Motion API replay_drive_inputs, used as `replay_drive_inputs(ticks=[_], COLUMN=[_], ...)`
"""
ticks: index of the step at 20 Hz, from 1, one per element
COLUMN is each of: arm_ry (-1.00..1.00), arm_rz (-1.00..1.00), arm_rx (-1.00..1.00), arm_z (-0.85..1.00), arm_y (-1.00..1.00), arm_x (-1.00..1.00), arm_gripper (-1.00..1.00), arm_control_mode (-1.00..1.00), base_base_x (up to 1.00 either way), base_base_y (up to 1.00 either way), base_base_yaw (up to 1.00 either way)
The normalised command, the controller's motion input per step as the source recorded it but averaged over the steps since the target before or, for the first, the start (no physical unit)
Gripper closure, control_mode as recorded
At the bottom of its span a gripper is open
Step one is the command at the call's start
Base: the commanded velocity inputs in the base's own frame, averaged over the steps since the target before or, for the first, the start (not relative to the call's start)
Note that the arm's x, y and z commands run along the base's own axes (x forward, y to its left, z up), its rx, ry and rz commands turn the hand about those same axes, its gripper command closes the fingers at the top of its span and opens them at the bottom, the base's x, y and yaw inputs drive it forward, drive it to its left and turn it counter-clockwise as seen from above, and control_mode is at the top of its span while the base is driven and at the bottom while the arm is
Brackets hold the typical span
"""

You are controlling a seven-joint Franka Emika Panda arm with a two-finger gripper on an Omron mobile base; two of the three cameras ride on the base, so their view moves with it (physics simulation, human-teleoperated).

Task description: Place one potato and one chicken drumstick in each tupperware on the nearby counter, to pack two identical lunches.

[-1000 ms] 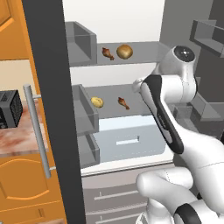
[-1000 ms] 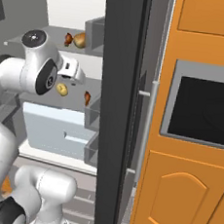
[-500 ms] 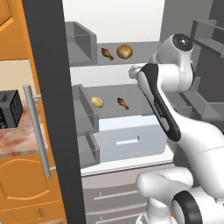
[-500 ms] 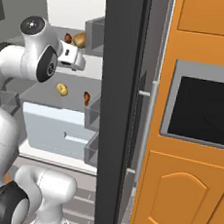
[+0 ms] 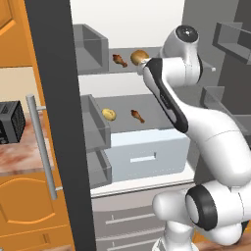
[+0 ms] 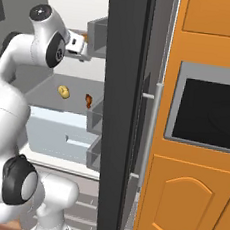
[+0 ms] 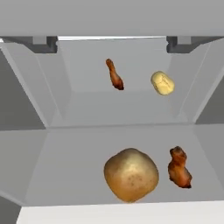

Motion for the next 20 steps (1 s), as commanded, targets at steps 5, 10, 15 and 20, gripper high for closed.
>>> replay_drive_inputs(ticks=[5,10,15,20], arm_ry=[0.00,0.00,0.00,0.00], arm_rz=[-0.04,0.00,0.00,0.00], arm_rx=[0.00,0.00,0.00,0.00], arm_z=[0.00,0.00,0.00,0.00], arm_y=[0.05,0.02,0.03,0.01], arm_x=[0.66,0.67,0.70,0.63], arm_gripper=[-1.00,-1.00,-1.00,-1.00], arm_control_mode=[-1.00,-1.00,-1.00,-1.00], base_base_x=[0.00,0.00,0.00,0.00], base_base_y=[0.00,0.00,0.00,0.00], base_base_yaw=[0.00,0.00,0.00,0.00])
